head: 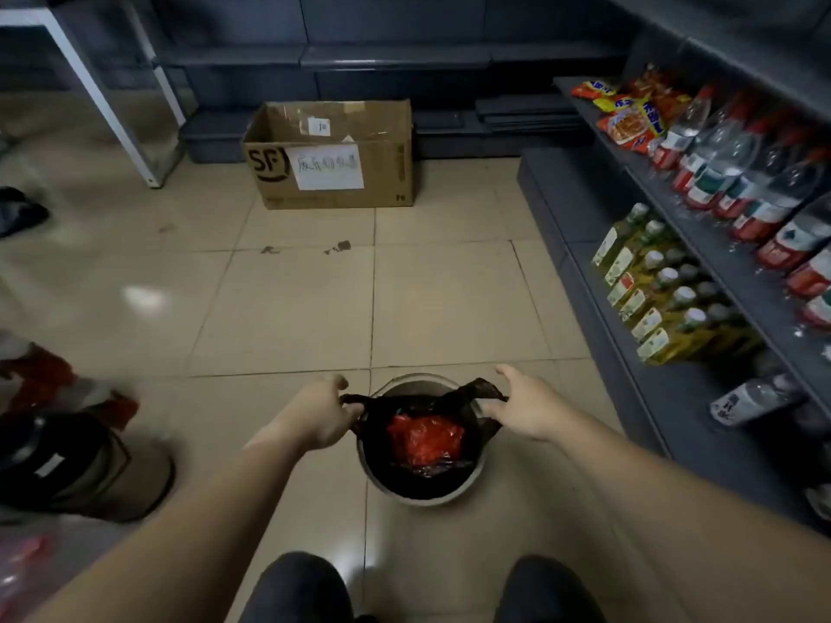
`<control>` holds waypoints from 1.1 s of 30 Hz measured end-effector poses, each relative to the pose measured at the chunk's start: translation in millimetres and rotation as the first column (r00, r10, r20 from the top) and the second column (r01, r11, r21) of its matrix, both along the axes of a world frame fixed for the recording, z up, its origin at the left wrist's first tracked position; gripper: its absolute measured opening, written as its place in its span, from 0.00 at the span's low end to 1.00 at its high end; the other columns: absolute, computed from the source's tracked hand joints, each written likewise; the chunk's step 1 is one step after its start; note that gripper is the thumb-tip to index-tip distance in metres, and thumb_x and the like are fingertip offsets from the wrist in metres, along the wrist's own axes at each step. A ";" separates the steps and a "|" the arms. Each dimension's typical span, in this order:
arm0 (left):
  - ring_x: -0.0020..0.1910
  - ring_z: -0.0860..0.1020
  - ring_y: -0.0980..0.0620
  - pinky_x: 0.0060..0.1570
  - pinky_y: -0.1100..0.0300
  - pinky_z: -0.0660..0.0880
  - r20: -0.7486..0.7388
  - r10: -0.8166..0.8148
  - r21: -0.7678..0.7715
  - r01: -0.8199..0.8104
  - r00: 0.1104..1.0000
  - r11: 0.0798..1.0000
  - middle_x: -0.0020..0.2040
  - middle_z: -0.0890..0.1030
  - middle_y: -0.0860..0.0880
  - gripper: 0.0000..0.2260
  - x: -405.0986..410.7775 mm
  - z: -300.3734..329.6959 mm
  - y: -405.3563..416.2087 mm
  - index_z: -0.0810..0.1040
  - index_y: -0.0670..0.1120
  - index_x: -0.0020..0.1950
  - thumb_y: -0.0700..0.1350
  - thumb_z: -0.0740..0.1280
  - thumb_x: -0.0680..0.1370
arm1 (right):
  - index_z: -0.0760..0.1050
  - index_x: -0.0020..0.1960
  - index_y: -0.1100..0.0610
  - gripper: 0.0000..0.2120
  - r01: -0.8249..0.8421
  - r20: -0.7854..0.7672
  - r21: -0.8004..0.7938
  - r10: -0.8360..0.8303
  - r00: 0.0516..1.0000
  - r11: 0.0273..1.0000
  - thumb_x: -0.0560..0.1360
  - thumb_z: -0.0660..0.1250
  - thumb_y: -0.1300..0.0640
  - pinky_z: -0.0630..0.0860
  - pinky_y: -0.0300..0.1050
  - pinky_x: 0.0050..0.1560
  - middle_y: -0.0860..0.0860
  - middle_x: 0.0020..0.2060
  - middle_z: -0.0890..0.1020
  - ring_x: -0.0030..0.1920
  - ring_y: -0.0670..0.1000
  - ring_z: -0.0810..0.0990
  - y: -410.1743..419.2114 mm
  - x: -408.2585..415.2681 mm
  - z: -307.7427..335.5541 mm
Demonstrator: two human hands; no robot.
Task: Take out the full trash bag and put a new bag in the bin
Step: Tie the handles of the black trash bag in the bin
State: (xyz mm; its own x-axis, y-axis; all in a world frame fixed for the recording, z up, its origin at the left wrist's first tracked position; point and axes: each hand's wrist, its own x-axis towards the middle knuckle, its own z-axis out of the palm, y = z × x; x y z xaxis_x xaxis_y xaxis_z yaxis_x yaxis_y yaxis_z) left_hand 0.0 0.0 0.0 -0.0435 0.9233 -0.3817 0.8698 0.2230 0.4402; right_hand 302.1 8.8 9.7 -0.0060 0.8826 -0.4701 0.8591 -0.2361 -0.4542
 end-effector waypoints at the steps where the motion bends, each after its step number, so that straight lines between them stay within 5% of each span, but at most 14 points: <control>1: 0.68 0.73 0.42 0.64 0.55 0.69 0.000 -0.009 0.009 0.009 1.000 1.000 0.69 0.74 0.39 0.26 0.6 -13.9 -1.0 0.69 0.39 0.72 0.50 0.68 0.78 | 0.56 0.79 0.52 0.38 -0.006 0.011 0.018 0.006 1.000 1.000 0.75 0.69 0.46 0.67 0.47 0.68 0.57 0.74 0.68 0.71 0.58 0.69 -0.2 0.2 -14.6; 9: 0.68 0.71 0.40 0.62 0.55 0.69 0.039 0.128 0.089 -0.131 0.991 0.987 0.70 0.72 0.37 0.31 -2.1 -97.3 7.2 0.63 0.39 0.75 0.49 0.69 0.76 | 0.56 0.79 0.54 0.39 0.054 -0.011 0.099 -0.053 0.999 0.994 0.74 0.71 0.48 0.67 0.51 0.71 0.56 0.74 0.69 0.72 0.57 0.68 7.7 7.9 -95.8; 14: 0.61 0.78 0.40 0.50 0.60 0.68 0.086 0.202 0.119 -0.212 0.976 0.970 0.61 0.81 0.40 0.29 -2.1 -113.5 10.2 0.65 0.40 0.74 0.46 0.70 0.76 | 0.72 0.68 0.52 0.22 0.099 -0.070 0.209 -0.086 0.994 0.973 0.75 0.70 0.53 0.76 0.43 0.54 0.51 0.51 0.82 0.52 0.53 0.80 10.7 11.5 -112.6; 17: 0.55 0.80 0.41 0.46 0.60 0.69 0.062 0.200 0.145 -0.207 0.978 0.967 0.54 0.84 0.40 0.22 -2.4 -112.3 12.6 0.71 0.40 0.69 0.43 0.69 0.76 | 0.80 0.61 0.53 0.14 0.081 -0.083 0.273 -0.061 0.995 0.959 0.75 0.70 0.58 0.74 0.41 0.50 0.51 0.50 0.84 0.51 0.53 0.81 14.9 14.7 -112.6; 21: 0.34 0.77 0.57 0.32 0.64 0.69 0.056 0.191 0.233 -0.199 0.980 0.952 0.37 0.82 0.52 0.11 0.9 -106.2 17.4 0.80 0.43 0.58 0.42 0.68 0.76 | 0.84 0.55 0.52 0.10 0.090 -0.152 0.329 -0.042 0.987 0.940 0.75 0.70 0.59 0.73 0.39 0.48 0.51 0.49 0.86 0.48 0.49 0.81 20.2 15.8 -106.4; 23: 0.33 0.74 0.63 0.29 0.70 0.66 0.083 0.189 0.268 -0.204 0.978 0.941 0.35 0.79 0.56 0.13 2.7 -106.7 19.8 0.80 0.44 0.59 0.43 0.69 0.75 | 0.82 0.58 0.51 0.14 0.128 -0.273 0.342 -0.031 0.961 0.931 0.73 0.73 0.57 0.76 0.40 0.52 0.49 0.51 0.85 0.51 0.48 0.82 20.1 20.6 -106.2; 26: 0.43 0.79 0.54 0.41 0.64 0.73 0.185 0.190 0.259 -0.234 0.964 0.937 0.49 0.81 0.49 0.32 -4.9 -116.8 18.3 0.72 0.46 0.69 0.51 0.77 0.68 | 0.69 0.72 0.49 0.33 0.160 -0.504 0.215 -0.031 0.863 0.963 0.70 0.78 0.54 0.73 0.34 0.53 0.46 0.62 0.78 0.56 0.41 0.78 13.8 38.8 -115.7; 28: 0.59 0.76 0.46 0.56 0.55 0.75 0.300 0.215 0.184 -0.278 0.929 0.943 0.64 0.75 0.44 0.46 -16.3 -127.5 15.8 0.63 0.49 0.76 0.53 0.81 0.63 | 0.58 0.77 0.46 0.46 0.120 -0.533 0.110 -0.044 0.845 0.987 0.67 0.80 0.50 0.68 0.40 0.63 0.42 0.68 0.68 0.65 0.44 0.71 10.5 53.4 -128.8; 30: 0.71 0.68 0.45 0.67 0.51 0.70 0.377 0.237 0.110 -0.297 0.895 0.948 0.74 0.67 0.44 0.54 -28.9 -139.5 13.7 0.57 0.51 0.79 0.53 0.83 0.60 | 0.52 0.79 0.43 0.53 0.034 -0.513 0.038 -0.010 0.858 0.999 0.64 0.81 0.46 0.60 0.48 0.71 0.41 0.71 0.62 0.72 0.45 0.60 10.2 60.0 -145.2; 33: 0.76 0.61 0.49 0.72 0.53 0.62 0.387 0.168 0.035 -0.197 0.907 0.980 0.79 0.61 0.48 0.59 -38.6 -159.3 13.1 0.53 0.52 0.81 0.58 0.83 0.58 | 0.53 0.79 0.43 0.57 -0.022 -0.582 0.032 0.036 0.813 0.999 0.60 0.84 0.46 0.56 0.46 0.74 0.41 0.73 0.63 0.74 0.45 0.59 18.6 48.0 -162.4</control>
State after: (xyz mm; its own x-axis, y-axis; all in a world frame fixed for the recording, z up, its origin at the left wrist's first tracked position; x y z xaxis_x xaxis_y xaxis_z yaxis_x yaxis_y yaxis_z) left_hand -38.6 13.1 -159.3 -0.0790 0.9385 -0.3361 0.5807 0.3174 0.7497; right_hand 350.2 27.4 -152.7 -0.2978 0.8880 -0.3504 0.4388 -0.1987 -0.8764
